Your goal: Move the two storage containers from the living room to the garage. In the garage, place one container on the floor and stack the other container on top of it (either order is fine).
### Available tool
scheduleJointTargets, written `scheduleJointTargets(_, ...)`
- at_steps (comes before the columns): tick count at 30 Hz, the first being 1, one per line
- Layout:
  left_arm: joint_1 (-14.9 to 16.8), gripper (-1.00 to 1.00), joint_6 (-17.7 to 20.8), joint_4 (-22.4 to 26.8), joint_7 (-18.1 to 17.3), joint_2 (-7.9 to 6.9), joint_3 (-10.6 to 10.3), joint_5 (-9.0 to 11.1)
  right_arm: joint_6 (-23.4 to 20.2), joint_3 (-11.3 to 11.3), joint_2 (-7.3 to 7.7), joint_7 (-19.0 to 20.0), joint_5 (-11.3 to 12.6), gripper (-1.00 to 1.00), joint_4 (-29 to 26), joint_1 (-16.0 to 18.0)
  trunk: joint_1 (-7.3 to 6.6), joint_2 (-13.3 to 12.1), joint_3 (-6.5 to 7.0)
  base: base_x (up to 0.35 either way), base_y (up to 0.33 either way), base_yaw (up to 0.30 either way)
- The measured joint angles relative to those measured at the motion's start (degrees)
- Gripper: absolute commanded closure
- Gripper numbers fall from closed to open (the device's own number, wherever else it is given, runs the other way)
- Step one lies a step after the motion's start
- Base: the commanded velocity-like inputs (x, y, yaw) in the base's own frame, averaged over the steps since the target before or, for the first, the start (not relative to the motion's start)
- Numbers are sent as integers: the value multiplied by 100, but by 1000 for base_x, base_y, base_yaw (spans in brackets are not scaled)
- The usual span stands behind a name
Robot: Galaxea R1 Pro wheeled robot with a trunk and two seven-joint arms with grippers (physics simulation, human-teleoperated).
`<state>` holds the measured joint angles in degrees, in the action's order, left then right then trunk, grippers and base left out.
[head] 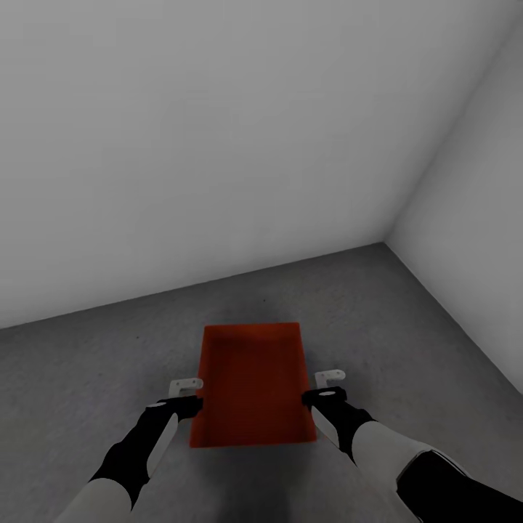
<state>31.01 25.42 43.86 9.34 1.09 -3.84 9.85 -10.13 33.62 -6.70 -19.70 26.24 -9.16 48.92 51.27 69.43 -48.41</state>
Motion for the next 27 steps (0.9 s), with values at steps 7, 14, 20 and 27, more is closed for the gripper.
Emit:
scheduleJointTargets(7,0,-100,0,0,0,0,0,0,0,-3,0,0,0,-100,2,-1,-154,-281,126,0,0,0)
scheduleJointTargets(14,0,-100,0,0,0,3,0,0,0,-6,0,0,0,-100,4,-3,-308,-562,251,0,0,0)
scheduleJointTargets(20,0,-100,0,0,0,1,0,0,0,-4,0,0,0,-100,4,-3,-439,-803,359,0,0,0)
scheduleJointTargets(27,0,-100,-5,8,0,0,0,0,0,0,-5,0,0,-100,5,-4,-593,-1083,485,0,0,0)
